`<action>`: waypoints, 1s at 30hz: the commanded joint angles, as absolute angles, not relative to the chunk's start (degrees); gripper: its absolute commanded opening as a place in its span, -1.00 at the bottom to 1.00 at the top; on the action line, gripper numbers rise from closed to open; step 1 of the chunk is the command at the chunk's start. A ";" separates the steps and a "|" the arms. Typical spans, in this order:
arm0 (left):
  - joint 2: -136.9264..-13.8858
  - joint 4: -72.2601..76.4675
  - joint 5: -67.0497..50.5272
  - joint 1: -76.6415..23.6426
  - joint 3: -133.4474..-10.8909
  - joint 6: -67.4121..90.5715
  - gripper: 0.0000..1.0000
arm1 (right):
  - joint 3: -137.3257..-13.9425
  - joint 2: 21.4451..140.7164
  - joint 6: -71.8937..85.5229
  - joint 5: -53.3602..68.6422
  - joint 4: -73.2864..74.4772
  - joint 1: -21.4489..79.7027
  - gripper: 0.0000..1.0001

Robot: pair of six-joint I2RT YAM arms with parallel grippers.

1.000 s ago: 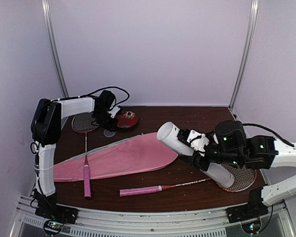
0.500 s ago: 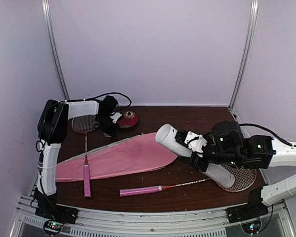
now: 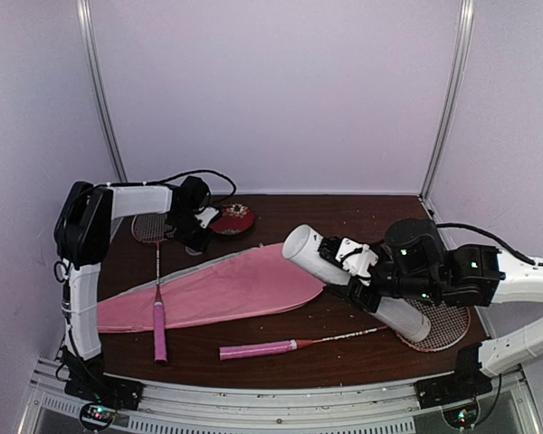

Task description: Pack up the badminton gear

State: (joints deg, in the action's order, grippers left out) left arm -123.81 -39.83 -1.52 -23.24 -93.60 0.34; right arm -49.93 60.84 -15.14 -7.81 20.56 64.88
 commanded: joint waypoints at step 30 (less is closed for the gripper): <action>-74.18 -13.12 -24.78 -63.18 -70.36 -7.26 -1.00 | -54.23 62.02 -18.74 -6.95 22.04 66.16 -0.44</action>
